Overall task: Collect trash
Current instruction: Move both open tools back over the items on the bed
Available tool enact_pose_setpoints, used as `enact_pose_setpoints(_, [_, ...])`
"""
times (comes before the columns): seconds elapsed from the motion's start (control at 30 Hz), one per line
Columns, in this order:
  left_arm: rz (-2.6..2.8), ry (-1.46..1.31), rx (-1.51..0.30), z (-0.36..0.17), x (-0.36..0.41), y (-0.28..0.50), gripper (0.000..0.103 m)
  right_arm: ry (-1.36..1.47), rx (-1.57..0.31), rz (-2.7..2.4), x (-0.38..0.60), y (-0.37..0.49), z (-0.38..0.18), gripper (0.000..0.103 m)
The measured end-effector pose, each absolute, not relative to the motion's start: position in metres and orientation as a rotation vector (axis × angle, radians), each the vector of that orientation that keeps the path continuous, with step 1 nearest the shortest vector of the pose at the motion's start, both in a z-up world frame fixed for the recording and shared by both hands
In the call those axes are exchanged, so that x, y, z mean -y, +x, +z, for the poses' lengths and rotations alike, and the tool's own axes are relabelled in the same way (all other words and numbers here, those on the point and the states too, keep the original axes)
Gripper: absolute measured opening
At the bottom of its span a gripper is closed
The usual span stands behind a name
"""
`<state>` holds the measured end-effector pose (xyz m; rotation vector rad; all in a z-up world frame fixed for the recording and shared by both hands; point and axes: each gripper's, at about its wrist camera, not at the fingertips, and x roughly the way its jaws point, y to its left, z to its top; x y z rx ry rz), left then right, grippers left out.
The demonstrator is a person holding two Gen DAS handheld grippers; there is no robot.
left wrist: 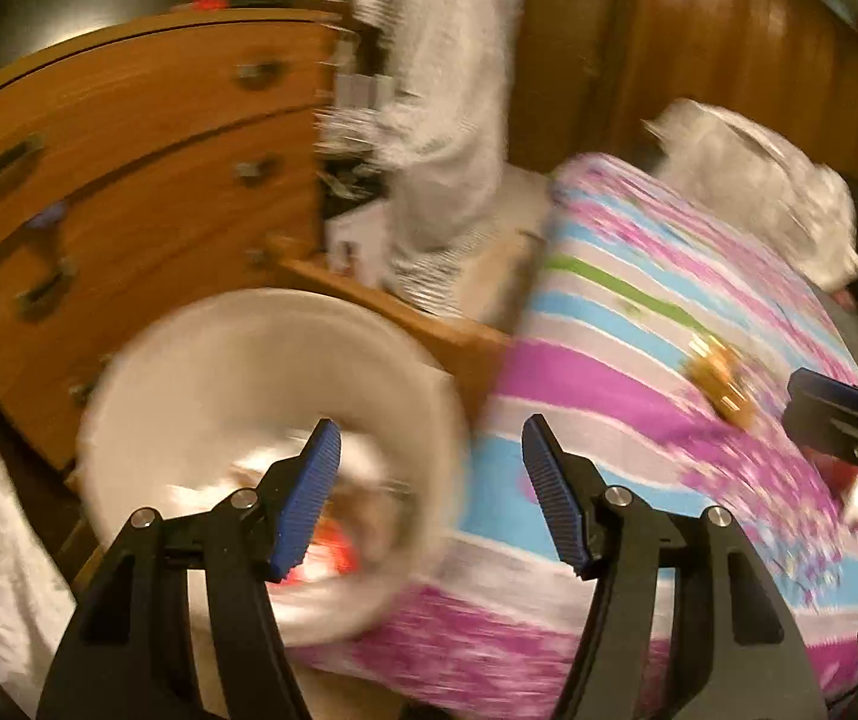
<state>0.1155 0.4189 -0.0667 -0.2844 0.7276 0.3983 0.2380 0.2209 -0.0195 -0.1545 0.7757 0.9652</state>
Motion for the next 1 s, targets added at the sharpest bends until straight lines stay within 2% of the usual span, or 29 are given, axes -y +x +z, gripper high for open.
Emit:
enact_pose_setpoints(0.4, [0.0,-0.128,-0.926,-0.129,-0.202,0.215,0.06,0.01,-0.835,0.595,0.102,0.245,-0.101,0.057])
enact_pose_setpoints(0.53, [-0.168,-0.053,-0.947,-0.137,-0.124,0.239,0.061,0.02,-0.836,0.499,0.186,0.249,-0.114,0.061])
enact_pose_setpoints(0.6, [-0.229,-0.046,-0.938,-0.135,-0.094,0.252,0.065,0.039,-0.838,0.458,0.227,0.25,-0.122,0.063])
enact_pose_setpoints(0.67, [-0.296,-0.072,-0.927,-0.133,-0.07,0.267,0.068,0.064,-0.846,0.432,0.249,0.25,-0.129,0.063])
enact_pose_setpoints(1.0, [-0.447,-0.038,-0.963,-0.141,0.0,0.316,0.07,0.124,-0.838,0.452,0.293,0.25,-0.145,0.068])
